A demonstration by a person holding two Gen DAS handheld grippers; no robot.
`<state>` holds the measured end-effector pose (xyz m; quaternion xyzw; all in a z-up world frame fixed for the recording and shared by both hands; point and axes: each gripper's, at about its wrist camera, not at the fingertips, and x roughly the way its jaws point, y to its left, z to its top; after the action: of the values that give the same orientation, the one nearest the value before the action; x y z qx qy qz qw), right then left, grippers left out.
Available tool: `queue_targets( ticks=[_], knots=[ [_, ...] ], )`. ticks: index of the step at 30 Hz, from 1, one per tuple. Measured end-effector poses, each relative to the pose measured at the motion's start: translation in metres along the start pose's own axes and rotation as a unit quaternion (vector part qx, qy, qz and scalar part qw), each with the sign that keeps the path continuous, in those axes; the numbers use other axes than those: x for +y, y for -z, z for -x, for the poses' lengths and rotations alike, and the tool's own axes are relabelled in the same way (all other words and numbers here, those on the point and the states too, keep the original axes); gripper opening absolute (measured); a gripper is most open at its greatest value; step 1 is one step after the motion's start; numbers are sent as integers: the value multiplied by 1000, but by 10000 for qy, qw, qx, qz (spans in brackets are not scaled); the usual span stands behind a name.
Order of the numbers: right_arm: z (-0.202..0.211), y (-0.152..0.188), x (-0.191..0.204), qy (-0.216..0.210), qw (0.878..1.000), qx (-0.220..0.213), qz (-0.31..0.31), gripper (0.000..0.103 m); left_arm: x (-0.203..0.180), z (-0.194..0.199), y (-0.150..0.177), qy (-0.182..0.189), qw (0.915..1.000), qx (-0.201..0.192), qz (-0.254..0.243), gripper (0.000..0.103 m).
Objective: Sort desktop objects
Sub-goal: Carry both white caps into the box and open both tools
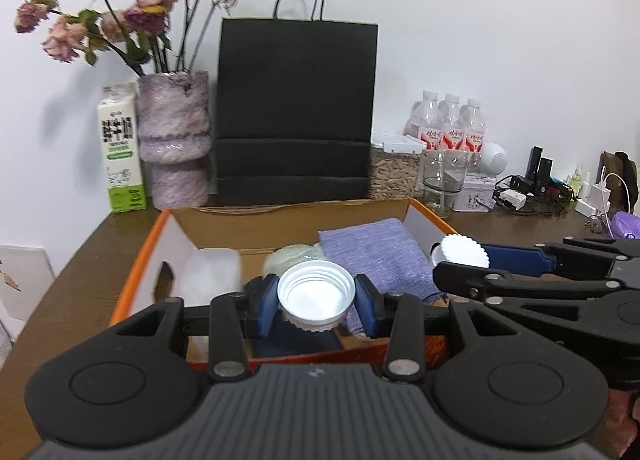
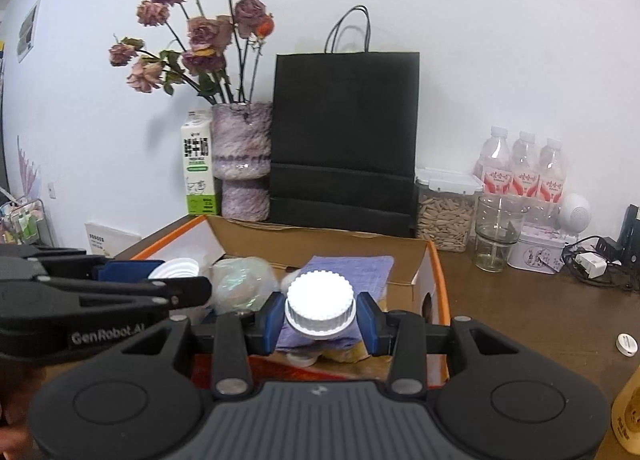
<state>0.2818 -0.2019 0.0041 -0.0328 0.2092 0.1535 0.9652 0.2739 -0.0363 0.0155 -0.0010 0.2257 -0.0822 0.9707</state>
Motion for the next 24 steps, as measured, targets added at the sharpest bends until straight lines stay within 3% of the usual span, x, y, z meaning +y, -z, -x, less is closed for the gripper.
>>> queue_targets(
  ticks=[13,24],
  knots=[
    [-52,8,-31,97,9993,356,40,38,-5,-63,3,33,9993,359,54,41],
    [-59,14,-28,9,9990,439,110,38,2,-69,6,-106,9995,300,-59,41]
  ],
)
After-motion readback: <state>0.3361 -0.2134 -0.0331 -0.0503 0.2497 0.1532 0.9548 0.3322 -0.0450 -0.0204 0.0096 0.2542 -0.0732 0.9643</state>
